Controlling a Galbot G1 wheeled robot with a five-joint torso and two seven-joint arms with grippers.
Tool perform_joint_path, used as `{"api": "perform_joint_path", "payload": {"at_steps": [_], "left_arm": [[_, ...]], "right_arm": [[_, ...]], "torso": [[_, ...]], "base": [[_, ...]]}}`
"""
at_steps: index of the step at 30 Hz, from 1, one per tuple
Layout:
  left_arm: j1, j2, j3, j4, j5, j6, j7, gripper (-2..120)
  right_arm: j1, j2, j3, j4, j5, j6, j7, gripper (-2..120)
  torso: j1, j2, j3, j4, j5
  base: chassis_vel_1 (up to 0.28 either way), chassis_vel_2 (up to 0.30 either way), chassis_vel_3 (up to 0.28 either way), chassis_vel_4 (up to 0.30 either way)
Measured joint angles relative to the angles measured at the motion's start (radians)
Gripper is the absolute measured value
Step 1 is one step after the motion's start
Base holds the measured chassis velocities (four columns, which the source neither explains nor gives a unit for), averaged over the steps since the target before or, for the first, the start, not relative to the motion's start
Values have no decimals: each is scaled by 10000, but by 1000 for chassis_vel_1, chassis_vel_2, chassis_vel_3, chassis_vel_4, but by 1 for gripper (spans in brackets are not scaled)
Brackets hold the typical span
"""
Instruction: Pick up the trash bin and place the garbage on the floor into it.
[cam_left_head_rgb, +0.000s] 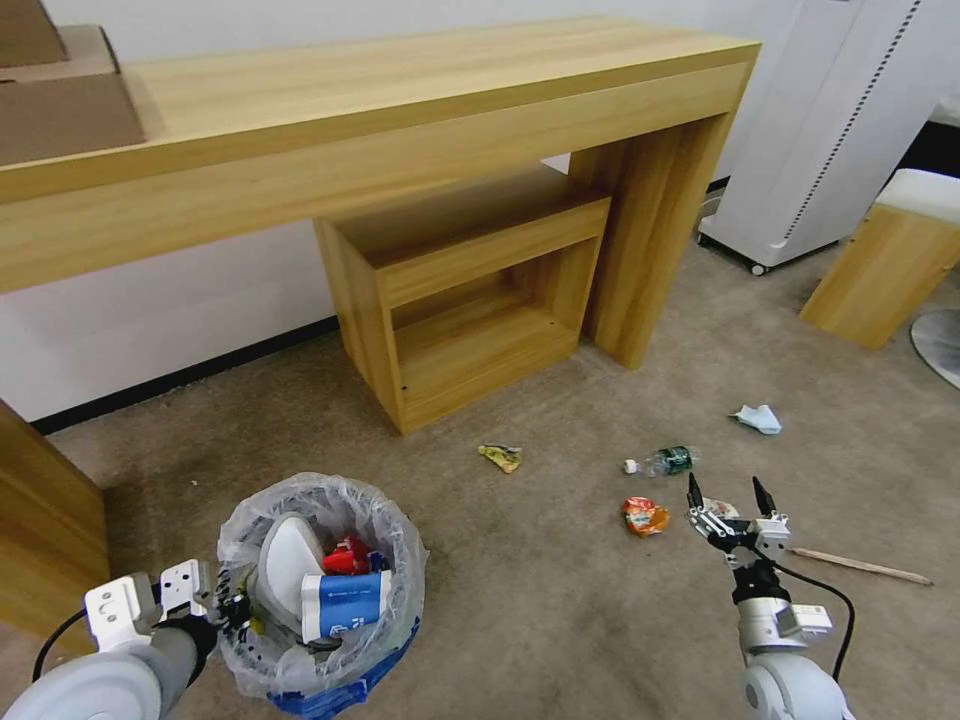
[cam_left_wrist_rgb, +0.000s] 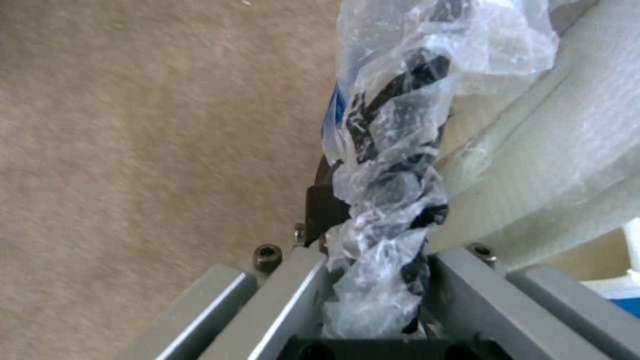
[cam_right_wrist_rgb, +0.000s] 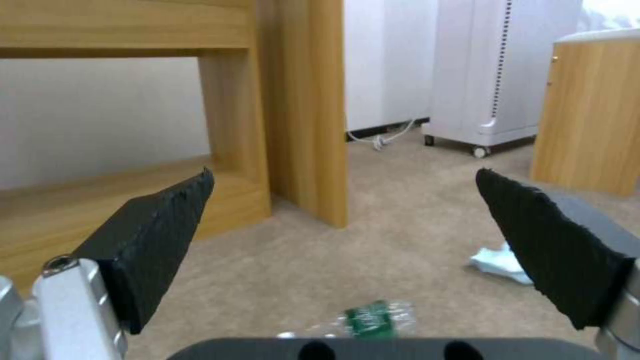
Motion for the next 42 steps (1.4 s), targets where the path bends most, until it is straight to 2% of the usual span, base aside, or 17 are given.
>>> {"api": "perform_joint_path", "payload": {"at_steps": [3, 5, 9, 12, 13, 15, 16, 42], "left_arm": [[25, -10, 7, -12, 31, 0, 15, 0], [41, -15, 12, -16, 50, 0, 17, 0], [60, -40, 33, -49, 82, 0, 23, 0], [75, -49, 44, -69, 81, 0, 37, 0], [88, -50, 44, -92, 81, 1, 37, 0], [100, -48, 42, -123, 82, 0, 38, 0], [118, -46, 42, -135, 77, 1, 38, 0], [239, -36, -69, -298, 77, 0, 34, 0]], "right_arm": [[8, -18, -2, -4, 0, 2, 13, 100], [5, -61, 3, -2, 43, 1, 18, 100], [15, -79, 46, -79, 3, 111, 33, 100], [17, -77, 60, -72, 0, 205, 58, 100], [16, -72, 55, -71, 2, 260, 64, 100], [25, -67, 52, -48, 14, 361, 62, 100], [21, -57, 52, -24, 19, 367, 55, 100], [-222, 326, 142, 125, -550, 382, -42, 100]], "torso": [[1, 0, 0, -1, 11], [1, 0, 0, -1, -3], [-1, 0, 0, -2, 9], [0, -1, 1, -3, -3], [0, -2, 0, -3, 12], [0, -1, 0, -2, 13], [-1, -1, 0, -1, 2], [0, -1, -1, -1, 3]], "base": [[-230, -225, 235, 222], [-250, -259, 257, 231], [-266, -272, 278, 278], [-252, -253, 266, 258], [-191, -215, 195, 192], [-147, -184, 151, 153], [-51, -63, 106, 113], [12, 15, -12, -15]]}}
